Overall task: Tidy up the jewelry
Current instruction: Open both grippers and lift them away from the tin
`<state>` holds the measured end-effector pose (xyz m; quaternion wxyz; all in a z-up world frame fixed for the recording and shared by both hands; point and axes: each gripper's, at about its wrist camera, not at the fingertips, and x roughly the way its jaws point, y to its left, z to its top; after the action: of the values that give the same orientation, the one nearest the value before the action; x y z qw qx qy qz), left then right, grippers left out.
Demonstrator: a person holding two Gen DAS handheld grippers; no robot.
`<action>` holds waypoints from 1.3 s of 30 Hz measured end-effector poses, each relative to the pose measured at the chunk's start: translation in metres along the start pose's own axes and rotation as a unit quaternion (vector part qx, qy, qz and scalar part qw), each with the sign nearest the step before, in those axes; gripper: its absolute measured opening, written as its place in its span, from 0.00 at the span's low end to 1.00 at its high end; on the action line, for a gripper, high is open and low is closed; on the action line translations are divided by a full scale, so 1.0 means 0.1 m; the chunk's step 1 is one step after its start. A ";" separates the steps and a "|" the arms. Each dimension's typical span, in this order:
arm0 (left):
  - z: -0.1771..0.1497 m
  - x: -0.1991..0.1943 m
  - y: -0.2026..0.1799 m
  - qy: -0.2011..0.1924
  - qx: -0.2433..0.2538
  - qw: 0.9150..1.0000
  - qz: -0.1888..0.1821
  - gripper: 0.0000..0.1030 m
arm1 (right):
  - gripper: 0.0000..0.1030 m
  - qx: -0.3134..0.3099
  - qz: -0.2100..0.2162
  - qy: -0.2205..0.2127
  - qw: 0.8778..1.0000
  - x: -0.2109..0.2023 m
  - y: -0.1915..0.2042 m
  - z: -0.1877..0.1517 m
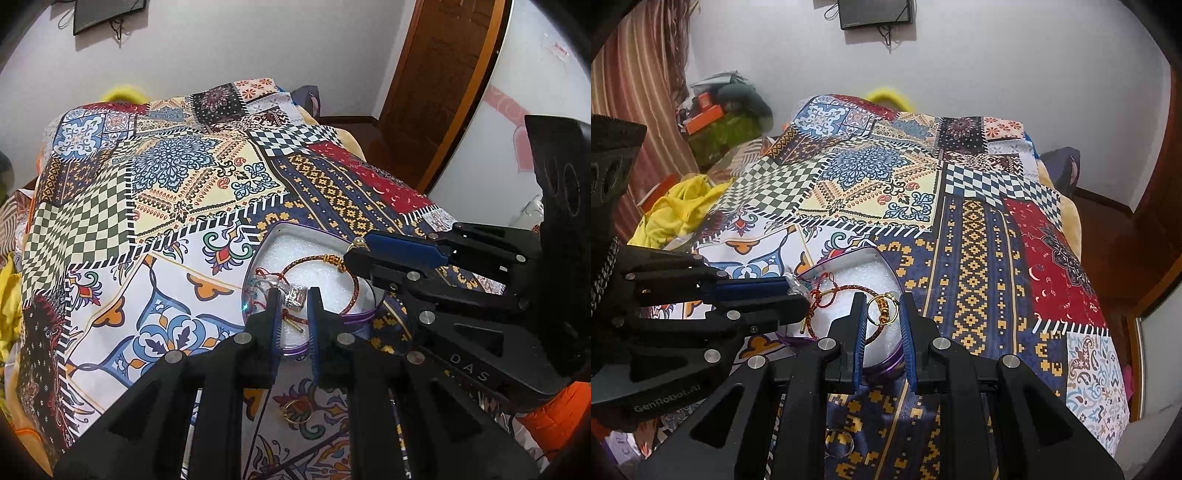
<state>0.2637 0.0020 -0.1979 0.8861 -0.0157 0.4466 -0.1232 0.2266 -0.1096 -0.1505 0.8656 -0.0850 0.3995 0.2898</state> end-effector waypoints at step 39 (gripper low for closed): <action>-0.22 -0.61 0.18 -0.028 -0.031 0.999 0.034 0.33 | 0.34 -0.004 -0.026 0.010 1.000 -0.26 0.20 -0.04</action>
<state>0.2151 0.0355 -0.1651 0.9009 -0.0312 0.4258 -0.0782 0.1995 -0.1060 -0.1325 0.8684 -0.1018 0.4045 0.2681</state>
